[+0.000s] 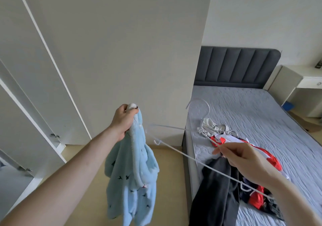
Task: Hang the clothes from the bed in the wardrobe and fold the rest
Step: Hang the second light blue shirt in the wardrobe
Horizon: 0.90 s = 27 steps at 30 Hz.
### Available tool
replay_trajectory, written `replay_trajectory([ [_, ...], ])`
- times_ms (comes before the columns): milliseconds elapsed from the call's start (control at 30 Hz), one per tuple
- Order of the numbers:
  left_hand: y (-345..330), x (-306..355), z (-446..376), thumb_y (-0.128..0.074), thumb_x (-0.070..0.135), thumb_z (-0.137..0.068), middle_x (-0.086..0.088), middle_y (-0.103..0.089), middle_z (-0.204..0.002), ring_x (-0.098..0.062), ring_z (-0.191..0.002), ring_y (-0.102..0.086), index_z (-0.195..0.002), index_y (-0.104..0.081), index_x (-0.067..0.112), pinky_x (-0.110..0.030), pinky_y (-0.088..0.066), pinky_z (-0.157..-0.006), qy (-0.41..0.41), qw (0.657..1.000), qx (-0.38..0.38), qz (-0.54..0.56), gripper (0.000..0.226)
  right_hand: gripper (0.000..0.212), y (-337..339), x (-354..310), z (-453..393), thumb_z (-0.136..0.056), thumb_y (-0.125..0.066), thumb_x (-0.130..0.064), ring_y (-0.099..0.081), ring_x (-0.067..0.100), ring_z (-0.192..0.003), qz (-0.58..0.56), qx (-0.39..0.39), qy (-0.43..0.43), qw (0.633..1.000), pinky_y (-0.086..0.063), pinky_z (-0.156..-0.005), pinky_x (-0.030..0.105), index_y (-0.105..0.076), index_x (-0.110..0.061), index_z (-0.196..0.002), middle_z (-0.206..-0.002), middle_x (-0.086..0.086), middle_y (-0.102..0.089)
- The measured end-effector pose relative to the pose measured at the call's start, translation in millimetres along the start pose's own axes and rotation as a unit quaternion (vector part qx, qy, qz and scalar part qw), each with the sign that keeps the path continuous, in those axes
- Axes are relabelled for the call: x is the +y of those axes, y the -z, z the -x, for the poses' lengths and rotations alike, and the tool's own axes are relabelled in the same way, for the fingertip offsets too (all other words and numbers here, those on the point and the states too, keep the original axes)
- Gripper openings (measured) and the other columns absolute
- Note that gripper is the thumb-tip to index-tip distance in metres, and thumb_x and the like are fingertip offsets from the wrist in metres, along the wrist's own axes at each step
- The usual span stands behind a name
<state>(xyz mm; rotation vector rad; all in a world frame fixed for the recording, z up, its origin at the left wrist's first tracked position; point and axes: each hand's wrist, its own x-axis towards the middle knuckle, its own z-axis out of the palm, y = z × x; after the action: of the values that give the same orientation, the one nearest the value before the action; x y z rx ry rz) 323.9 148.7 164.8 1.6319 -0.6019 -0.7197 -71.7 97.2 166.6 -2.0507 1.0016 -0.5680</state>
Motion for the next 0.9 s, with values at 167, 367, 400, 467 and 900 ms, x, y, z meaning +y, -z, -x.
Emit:
replay_trajectory([
  [167, 7.2, 12.1, -1.8, -0.069, 0.026, -0.095, 0.0, -0.058, -0.089, -0.019, -0.08, -0.056, -0.113, -0.062, 0.004, -0.031, -0.046, -0.072, -0.034, 0.999, -0.003, -0.013, 0.029, 0.036, -7.3, -24.4, -5.0, -0.107, -0.05, -0.029, -0.026, 0.013, -0.047, 0.01, -0.018, 0.025, 0.999, -0.023, -0.049, 0.025, -0.078, -0.045, -0.091, -0.055, -0.001, -0.032],
  [367, -2.5, 49.8, 21.1, -0.071, 0.027, -0.093, 0.007, -0.062, -0.083, -0.012, -0.079, -0.061, -0.097, -0.066, 0.015, -0.028, -0.049, -0.073, -0.104, 0.992, -0.07, -0.003, 0.013, 0.036, -47.1, -46.9, -32.2, -0.107, -0.051, -0.026, -0.025, 0.008, -0.046, -0.006, -0.067, 0.051, 0.996, -0.021, -0.046, 0.02, -0.078, -0.04, -0.088, -0.05, -0.01, -0.03],
  [400, -3.6, 58.0, 25.5, -0.071, 0.026, -0.093, 0.007, -0.062, -0.082, -0.012, -0.079, -0.061, -0.094, -0.067, 0.016, -0.029, -0.049, -0.073, -0.115, 0.99, -0.08, -0.004, 0.011, 0.036, -50.8, -49.5, -37.7, -0.107, -0.05, -0.025, -0.024, 0.009, -0.047, -0.01, -0.073, 0.057, 0.996, -0.022, -0.047, 0.02, -0.077, -0.04, -0.088, -0.051, -0.01, -0.029],
  [467, -2.4, 73.5, 33.1, -0.071, 0.025, -0.093, 0.005, -0.061, -0.082, -0.014, -0.08, -0.06, -0.095, -0.068, 0.013, -0.029, -0.049, -0.074, -0.127, 0.987, -0.101, 0.002, 0.013, 0.034, -52.8, -52.0, -48.9, -0.107, -0.049, -0.028, -0.024, 0.011, -0.049, 0.003, -0.069, 0.071, 0.995, -0.022, -0.048, 0.021, -0.076, -0.04, -0.089, -0.052, -0.008, -0.028],
  [900, -9.4, 85.9, 53.9, -0.064, 0.024, -0.102, -0.006, -0.064, -0.088, -0.018, -0.082, -0.058, -0.103, -0.074, 0.002, -0.031, -0.047, -0.075, -0.144, 0.959, -0.246, -0.007, 0.025, 0.023, -70.7, -44.9, -41.5, -0.097, -0.051, -0.02, -0.037, 0.008, -0.048, 0.035, 0.122, 0.205, 0.971, -0.032, -0.049, 0.021, -0.057, -0.027, -0.076, -0.053, -0.01, -0.045],
])
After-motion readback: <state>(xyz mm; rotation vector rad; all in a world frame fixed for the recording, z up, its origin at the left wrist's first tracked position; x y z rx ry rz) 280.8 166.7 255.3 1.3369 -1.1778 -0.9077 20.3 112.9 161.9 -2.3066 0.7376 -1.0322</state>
